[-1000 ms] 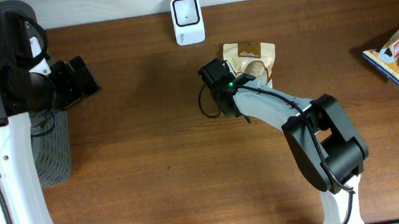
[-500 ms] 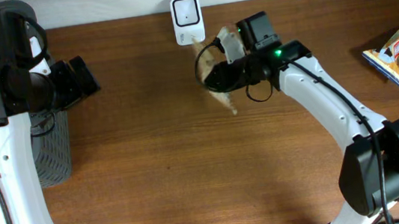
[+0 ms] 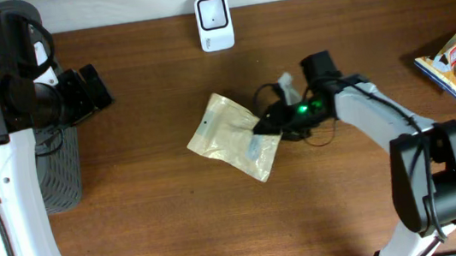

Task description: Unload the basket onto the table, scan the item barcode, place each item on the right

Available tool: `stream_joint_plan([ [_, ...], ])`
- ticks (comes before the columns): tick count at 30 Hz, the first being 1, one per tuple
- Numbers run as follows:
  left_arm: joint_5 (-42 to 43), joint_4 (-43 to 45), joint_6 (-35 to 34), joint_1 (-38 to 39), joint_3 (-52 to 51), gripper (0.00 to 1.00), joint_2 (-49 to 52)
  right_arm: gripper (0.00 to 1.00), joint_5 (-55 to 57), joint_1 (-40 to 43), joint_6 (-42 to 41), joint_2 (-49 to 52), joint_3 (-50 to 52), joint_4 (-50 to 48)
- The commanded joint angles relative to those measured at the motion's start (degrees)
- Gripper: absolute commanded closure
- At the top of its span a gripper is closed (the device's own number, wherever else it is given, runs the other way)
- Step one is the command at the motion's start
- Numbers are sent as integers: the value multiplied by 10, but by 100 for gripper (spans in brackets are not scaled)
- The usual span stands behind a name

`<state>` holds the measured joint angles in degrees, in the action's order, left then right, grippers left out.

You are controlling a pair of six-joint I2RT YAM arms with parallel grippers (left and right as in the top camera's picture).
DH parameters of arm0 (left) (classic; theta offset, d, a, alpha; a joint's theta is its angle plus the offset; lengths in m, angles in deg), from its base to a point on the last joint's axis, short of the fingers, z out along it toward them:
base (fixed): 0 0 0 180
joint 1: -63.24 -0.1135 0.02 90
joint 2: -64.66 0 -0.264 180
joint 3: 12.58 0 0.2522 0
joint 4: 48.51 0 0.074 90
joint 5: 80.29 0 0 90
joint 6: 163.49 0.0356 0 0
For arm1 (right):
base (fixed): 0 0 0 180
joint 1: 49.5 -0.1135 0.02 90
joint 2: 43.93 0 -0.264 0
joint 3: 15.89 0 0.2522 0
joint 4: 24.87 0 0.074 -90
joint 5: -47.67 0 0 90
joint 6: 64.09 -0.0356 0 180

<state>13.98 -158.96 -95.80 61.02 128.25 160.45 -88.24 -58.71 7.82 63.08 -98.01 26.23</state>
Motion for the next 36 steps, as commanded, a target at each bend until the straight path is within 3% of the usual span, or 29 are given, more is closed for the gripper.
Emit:
stream_joint_plan([
  [1, -2, 0, -6, 2, 1, 1, -2, 21, 154, 39, 31, 1, -30, 57],
  [3, -2, 0, -6, 2, 1, 1, -2, 10, 249, 43, 67, 1, -82, 129],
  [5, -2, 0, -6, 2, 1, 1, -2, 9, 314, 31, 126, 1, -147, 188],
  [8, -2, 0, -6, 2, 1, 1, -2, 7, 322, -27, 292, 1, -193, 187],
  [11, -2, 0, -6, 2, 1, 1, -2, 1, 361, -98, 369, 10, -180, 174],
  [14, -2, 0, -6, 2, 1, 1, -2, 1, 442, -170, 376, 48, -162, 133],
  [20, -2, 0, -6, 2, 1, 1, -2, 0, 453, -208, 376, 134, -162, 94],
  [22, -2, 0, -6, 2, 1, 1, -2, 10, 453, -208, 376, 154, -162, 89],
  [24, -2, 0, -6, 2, 1, 1, -2, 28, 454, -208, 373, 182, -162, 86],
  [31, -2, 0, -6, 2, 1, 1, -2, 66, 468, -202, 226, 194, -198, 70],
  [33, -2, 0, -6, 2, 1, 1, -2, 75, 468, -192, 183, 194, -236, 70],
  [36, -2, 0, -6, 2, 1, 1, -2, 74, 466, -177, 145, 194, -301, 71],
])
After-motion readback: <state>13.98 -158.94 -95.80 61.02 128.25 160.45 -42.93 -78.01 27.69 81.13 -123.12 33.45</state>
